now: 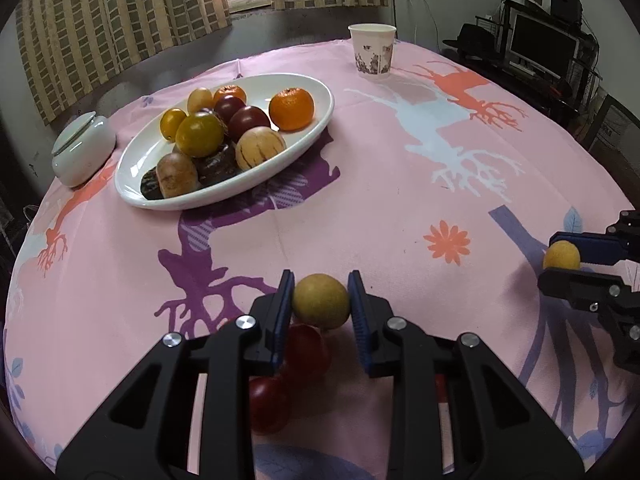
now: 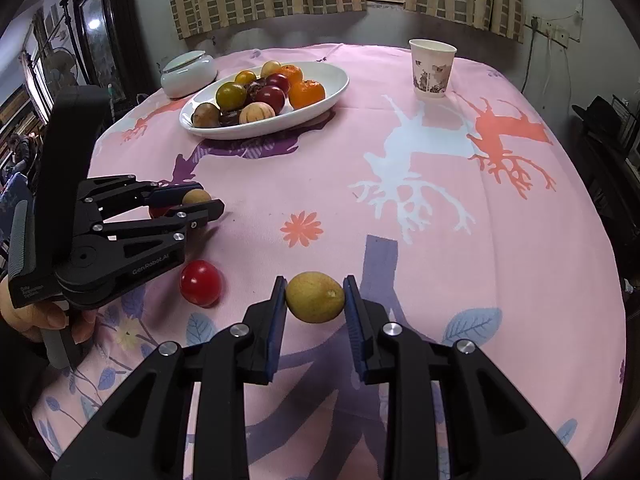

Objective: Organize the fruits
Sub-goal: 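Place both small yellow fruits onto the white plate and open both grippers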

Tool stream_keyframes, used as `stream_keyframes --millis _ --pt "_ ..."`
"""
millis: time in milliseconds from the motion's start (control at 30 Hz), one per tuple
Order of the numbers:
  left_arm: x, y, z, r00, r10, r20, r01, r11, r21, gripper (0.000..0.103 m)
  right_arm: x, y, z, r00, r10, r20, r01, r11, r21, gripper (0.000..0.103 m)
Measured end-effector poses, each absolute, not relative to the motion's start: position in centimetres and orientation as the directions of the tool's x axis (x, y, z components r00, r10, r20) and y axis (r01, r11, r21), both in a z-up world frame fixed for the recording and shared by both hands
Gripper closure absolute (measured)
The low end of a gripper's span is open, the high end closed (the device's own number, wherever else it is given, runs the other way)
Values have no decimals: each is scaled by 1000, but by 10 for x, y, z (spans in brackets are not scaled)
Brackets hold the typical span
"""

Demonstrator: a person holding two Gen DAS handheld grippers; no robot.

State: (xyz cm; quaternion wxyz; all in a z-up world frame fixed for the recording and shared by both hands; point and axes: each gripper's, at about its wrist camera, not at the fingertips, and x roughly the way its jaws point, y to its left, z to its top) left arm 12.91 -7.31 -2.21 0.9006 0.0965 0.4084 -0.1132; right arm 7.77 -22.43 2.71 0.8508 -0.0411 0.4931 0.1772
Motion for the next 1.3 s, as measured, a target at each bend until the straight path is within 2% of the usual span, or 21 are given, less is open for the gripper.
stream_keyframes --millis 633,733,933,1300 --pt "133 -7 26 654 -165 -739 192 980 -49 75 80 -182 45 503 348 -791 -429 895 120 75" --pt "148 6 38 665 -167 -728 164 984 -76 75 99 -164 59 501 366 -784 -451 884 125 74" --pt "199 32 52 681 -157 -715 69 986 -151 75 169 -143 78 527 439 -728 -410 881 235 74" --pt "280 59 30 651 -53 -757 -72 989 -131 75 278 -110 48 491 434 -756 -316 897 309 74"
